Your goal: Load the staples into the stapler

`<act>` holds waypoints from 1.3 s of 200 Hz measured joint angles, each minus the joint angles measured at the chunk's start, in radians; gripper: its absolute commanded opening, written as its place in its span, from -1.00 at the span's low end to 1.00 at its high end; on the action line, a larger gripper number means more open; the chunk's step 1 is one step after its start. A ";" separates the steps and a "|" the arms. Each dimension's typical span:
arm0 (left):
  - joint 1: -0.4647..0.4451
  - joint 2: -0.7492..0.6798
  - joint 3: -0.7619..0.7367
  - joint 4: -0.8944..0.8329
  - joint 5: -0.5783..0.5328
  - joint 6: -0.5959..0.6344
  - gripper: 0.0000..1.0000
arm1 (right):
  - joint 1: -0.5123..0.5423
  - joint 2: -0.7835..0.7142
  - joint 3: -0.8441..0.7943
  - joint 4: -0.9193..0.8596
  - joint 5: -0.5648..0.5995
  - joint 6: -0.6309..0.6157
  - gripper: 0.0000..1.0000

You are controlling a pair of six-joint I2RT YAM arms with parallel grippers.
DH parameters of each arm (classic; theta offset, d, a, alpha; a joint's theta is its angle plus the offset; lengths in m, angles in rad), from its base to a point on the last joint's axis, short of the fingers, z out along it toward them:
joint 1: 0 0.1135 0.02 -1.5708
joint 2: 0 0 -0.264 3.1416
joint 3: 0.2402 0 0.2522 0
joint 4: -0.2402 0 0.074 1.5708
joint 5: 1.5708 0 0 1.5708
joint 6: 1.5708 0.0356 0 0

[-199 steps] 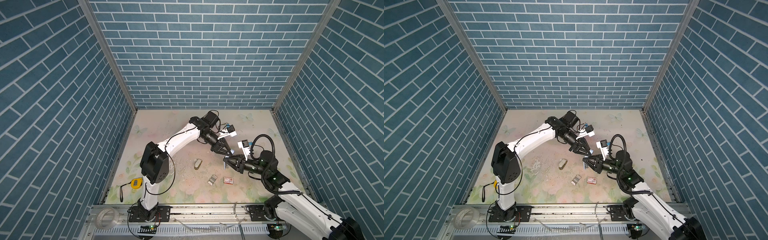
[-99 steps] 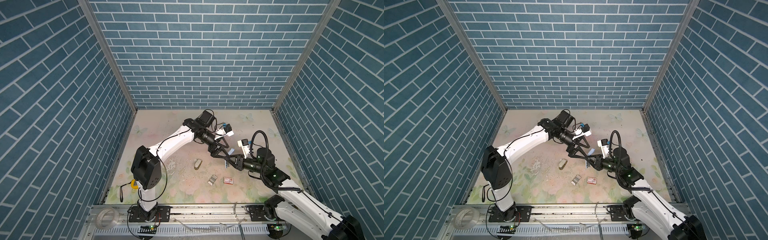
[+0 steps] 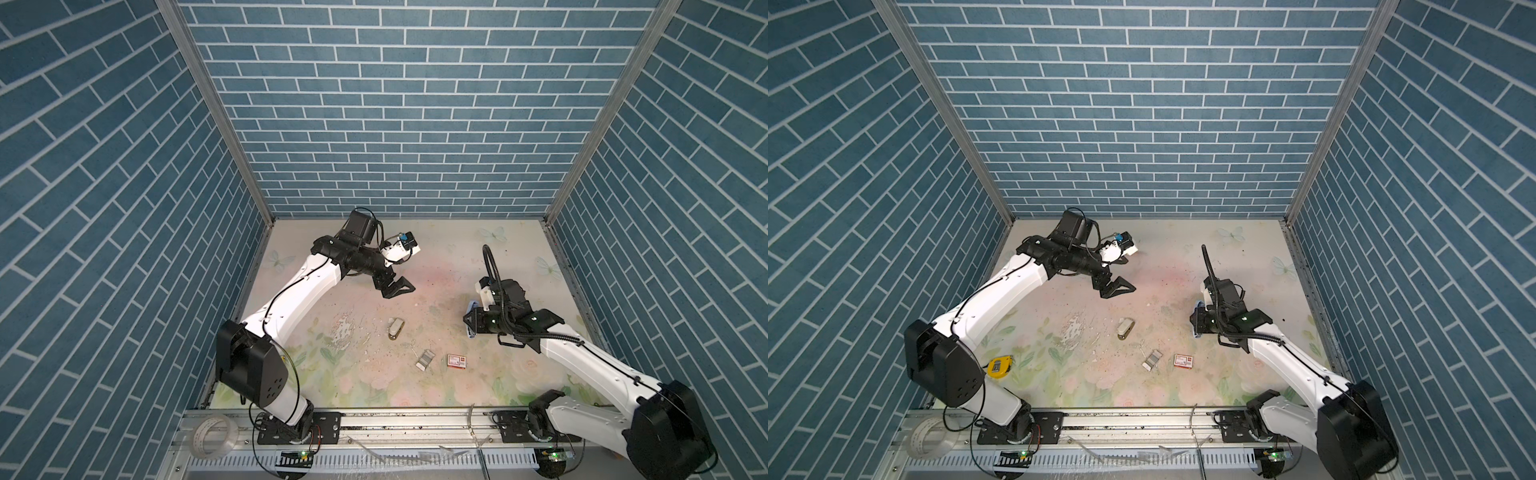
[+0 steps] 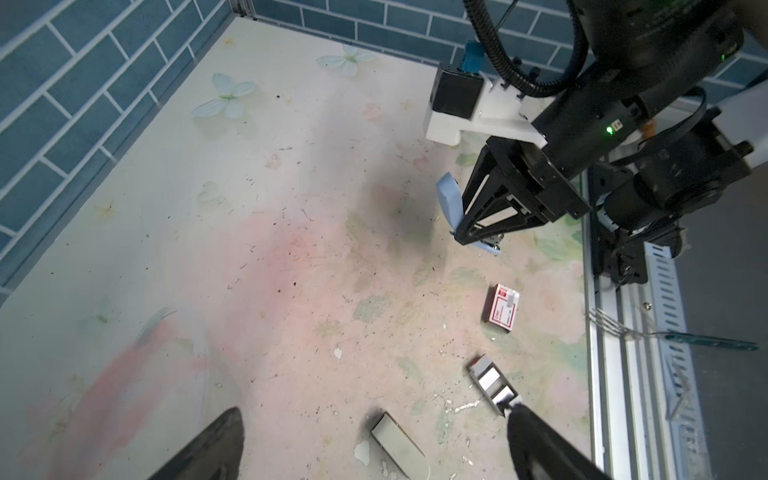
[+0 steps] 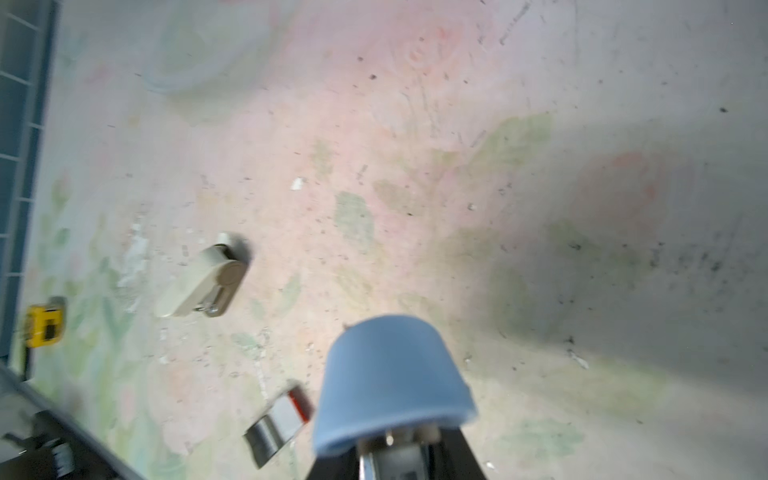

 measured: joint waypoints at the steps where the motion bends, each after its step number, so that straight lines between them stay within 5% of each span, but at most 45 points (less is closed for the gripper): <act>1: 0.000 -0.002 -0.003 0.000 -0.002 0.001 0.99 | 0.000 0.006 0.002 -0.002 0.003 0.000 -0.79; 84: 0.000 -0.072 -0.151 0.007 -0.056 0.063 0.99 | -0.005 0.290 0.116 -0.007 0.227 -0.042 -0.75; 154: 0.000 -0.068 -0.156 -0.008 -0.040 0.091 0.99 | -0.008 0.425 0.166 -0.002 0.272 -0.052 -0.65; 260: 0.000 -0.040 -0.152 -0.055 -0.030 0.129 0.99 | -0.008 0.428 0.166 -0.002 0.274 -0.067 -0.11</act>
